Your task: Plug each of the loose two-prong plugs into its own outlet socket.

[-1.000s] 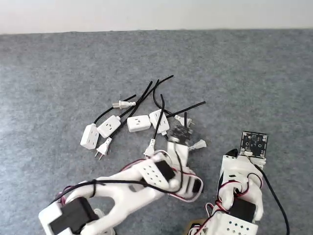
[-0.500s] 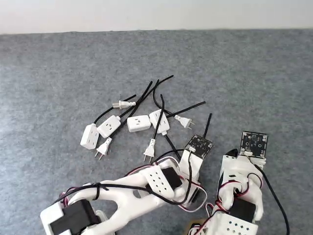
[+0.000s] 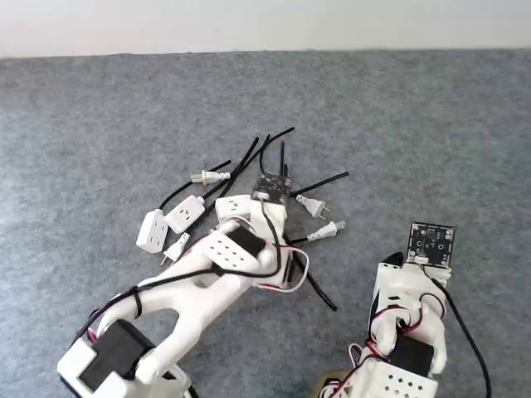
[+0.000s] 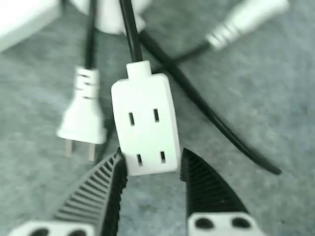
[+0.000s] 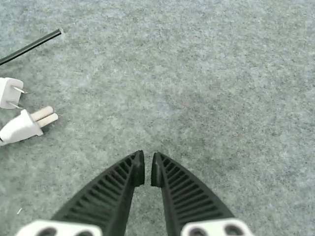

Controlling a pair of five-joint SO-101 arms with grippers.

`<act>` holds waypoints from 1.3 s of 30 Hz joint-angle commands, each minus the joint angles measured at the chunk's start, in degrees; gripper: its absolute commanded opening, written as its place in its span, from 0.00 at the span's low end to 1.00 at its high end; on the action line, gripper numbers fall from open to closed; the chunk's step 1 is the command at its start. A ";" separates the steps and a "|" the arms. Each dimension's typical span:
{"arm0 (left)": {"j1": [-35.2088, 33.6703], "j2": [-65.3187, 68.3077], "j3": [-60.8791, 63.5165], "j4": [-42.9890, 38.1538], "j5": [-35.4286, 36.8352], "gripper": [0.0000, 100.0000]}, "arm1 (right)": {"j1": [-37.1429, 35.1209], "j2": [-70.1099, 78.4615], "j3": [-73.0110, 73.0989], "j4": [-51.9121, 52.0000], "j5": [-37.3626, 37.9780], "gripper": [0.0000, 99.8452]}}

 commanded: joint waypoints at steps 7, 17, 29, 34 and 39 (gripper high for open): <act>-1.58 0.26 -0.13 -1.14 4.31 0.01 | 0.40 -0.75 1.05 -1.45 0.62 0.04; 8.79 0.26 4.53 -1.41 18.20 0.01 | 0.40 -0.75 1.05 -1.45 0.62 0.04; 9.93 0.18 6.99 -3.16 15.30 0.13 | 0.57 -0.75 1.05 -1.45 0.62 0.04; 11.34 -0.26 7.25 0.35 15.30 0.45 | 0.57 -0.75 1.05 -1.45 0.62 0.04; 14.24 -0.53 6.73 4.31 15.30 0.53 | 0.48 -0.75 1.05 -1.45 0.62 0.04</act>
